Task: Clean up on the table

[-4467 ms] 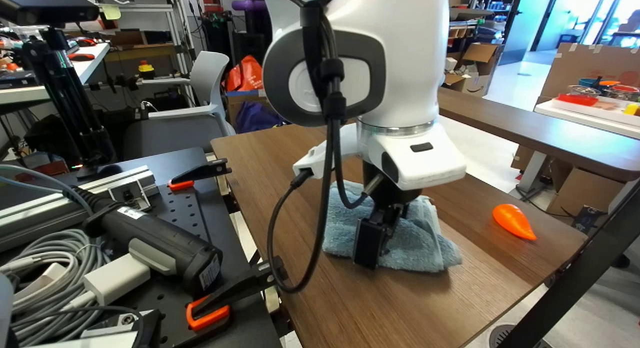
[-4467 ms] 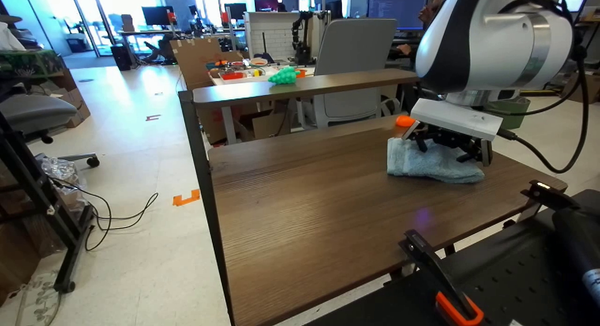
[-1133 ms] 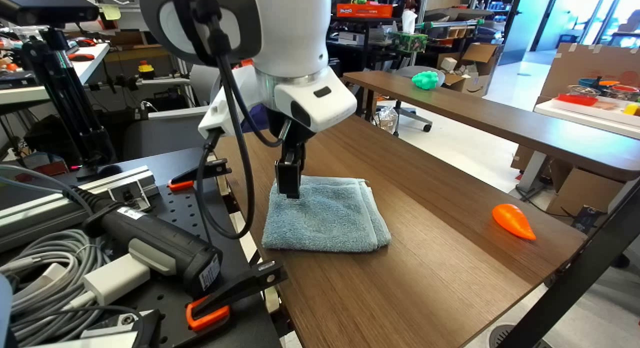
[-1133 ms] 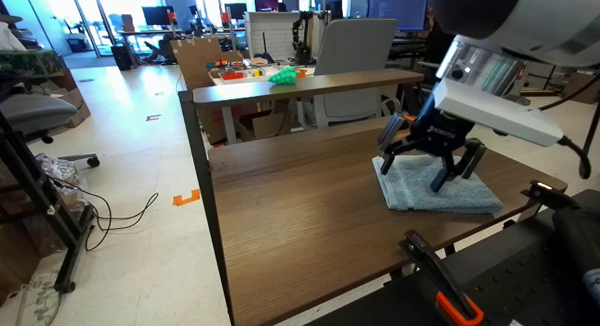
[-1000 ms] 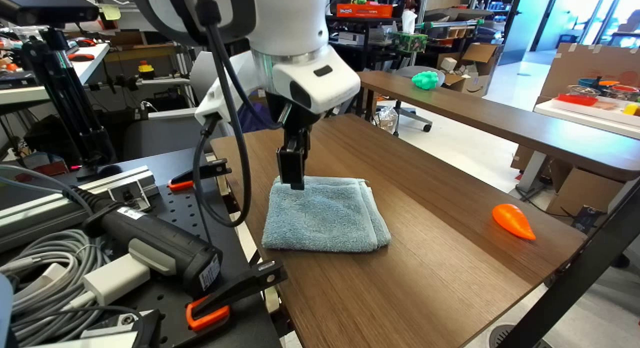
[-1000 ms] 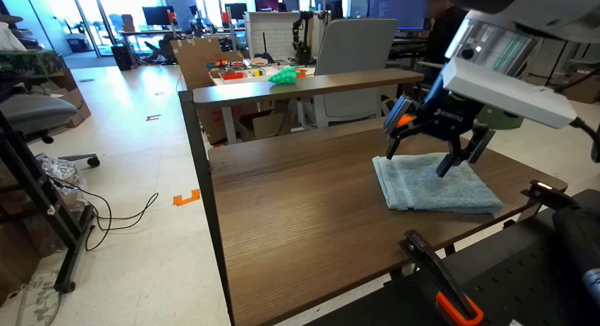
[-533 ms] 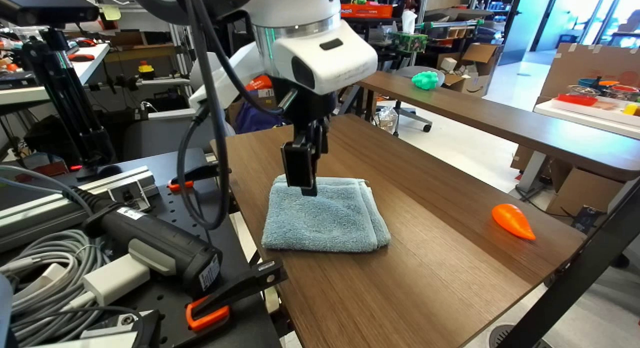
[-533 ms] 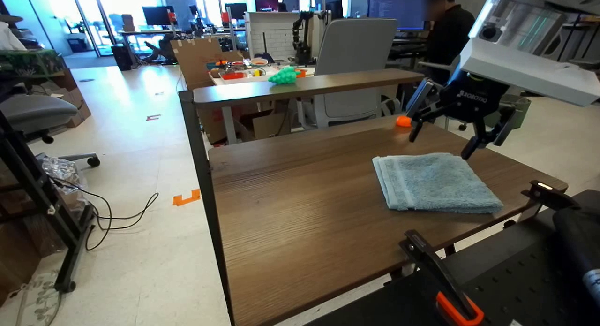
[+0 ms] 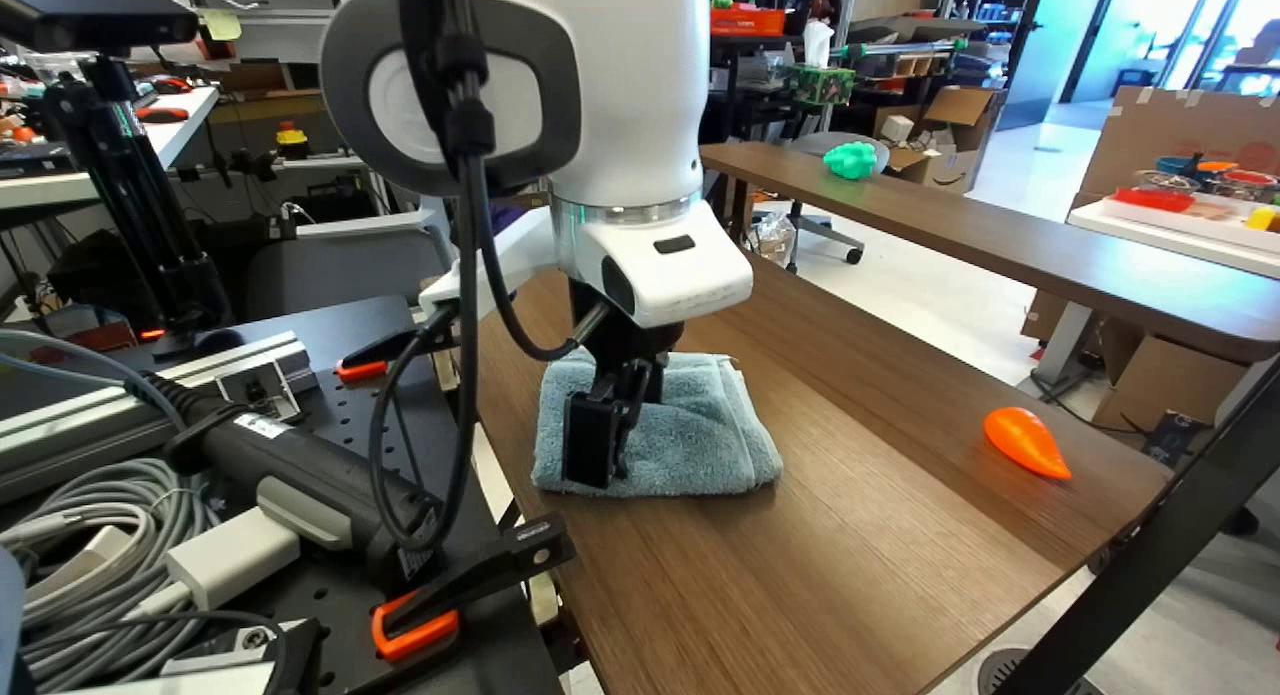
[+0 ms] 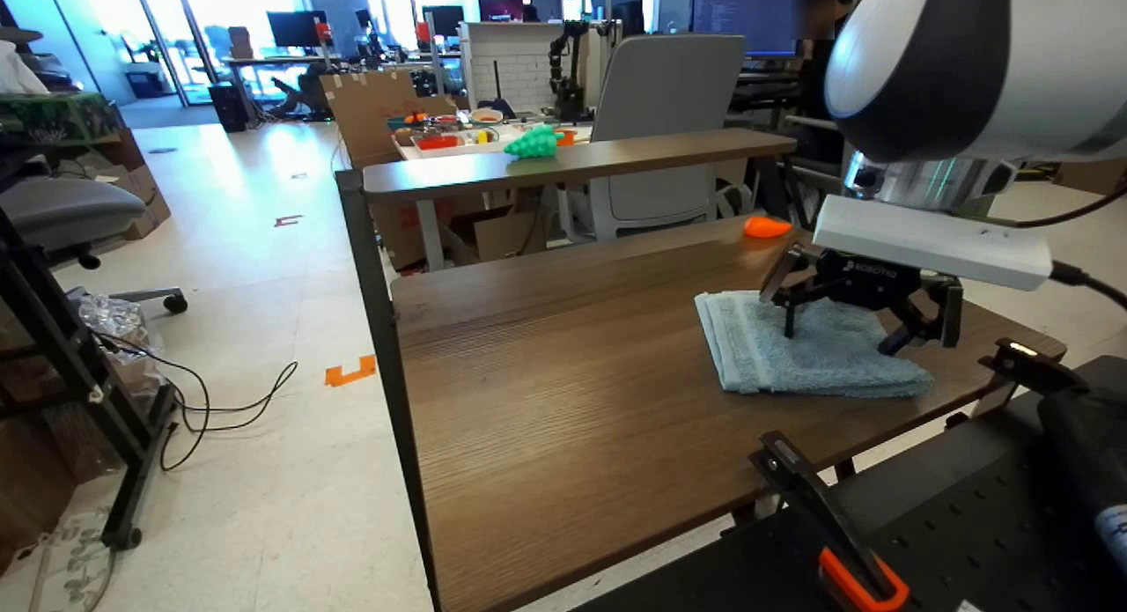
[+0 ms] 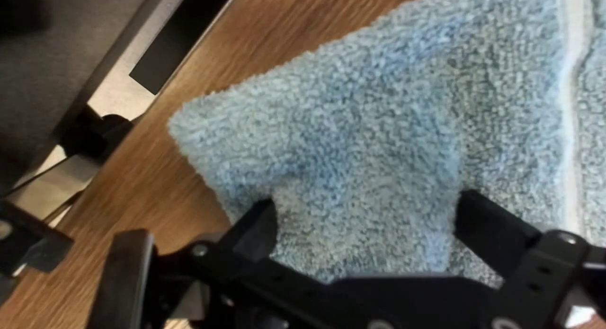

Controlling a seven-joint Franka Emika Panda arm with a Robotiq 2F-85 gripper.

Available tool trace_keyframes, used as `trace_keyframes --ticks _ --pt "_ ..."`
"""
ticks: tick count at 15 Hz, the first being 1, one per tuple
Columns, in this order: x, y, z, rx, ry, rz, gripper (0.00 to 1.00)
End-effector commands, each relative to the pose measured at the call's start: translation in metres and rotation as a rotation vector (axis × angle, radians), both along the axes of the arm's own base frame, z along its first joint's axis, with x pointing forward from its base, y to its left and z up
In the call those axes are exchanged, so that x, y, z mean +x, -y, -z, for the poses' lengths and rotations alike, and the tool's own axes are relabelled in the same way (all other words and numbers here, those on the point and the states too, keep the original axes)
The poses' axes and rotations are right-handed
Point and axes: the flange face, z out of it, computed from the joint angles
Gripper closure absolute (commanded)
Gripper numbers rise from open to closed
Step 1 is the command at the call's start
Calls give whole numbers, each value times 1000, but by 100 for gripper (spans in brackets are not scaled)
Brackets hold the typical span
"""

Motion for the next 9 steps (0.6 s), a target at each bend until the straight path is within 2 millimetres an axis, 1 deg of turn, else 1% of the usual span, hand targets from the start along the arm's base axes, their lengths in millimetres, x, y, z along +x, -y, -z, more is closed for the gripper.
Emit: trace_keyframes --ticks 1,4,5,6,7,9 --pt "4 -3 5 4 -2 1 0" --pt "10 -4 10 5 -2 1 0" --pt "9 -2 9 -7 -19 4 0" --pt "8 -4 12 -7 -61 -9 0" --pt "7 -8 15 -5 -93 -23 0" --pt "3 -29 19 9 -172 -94 0"
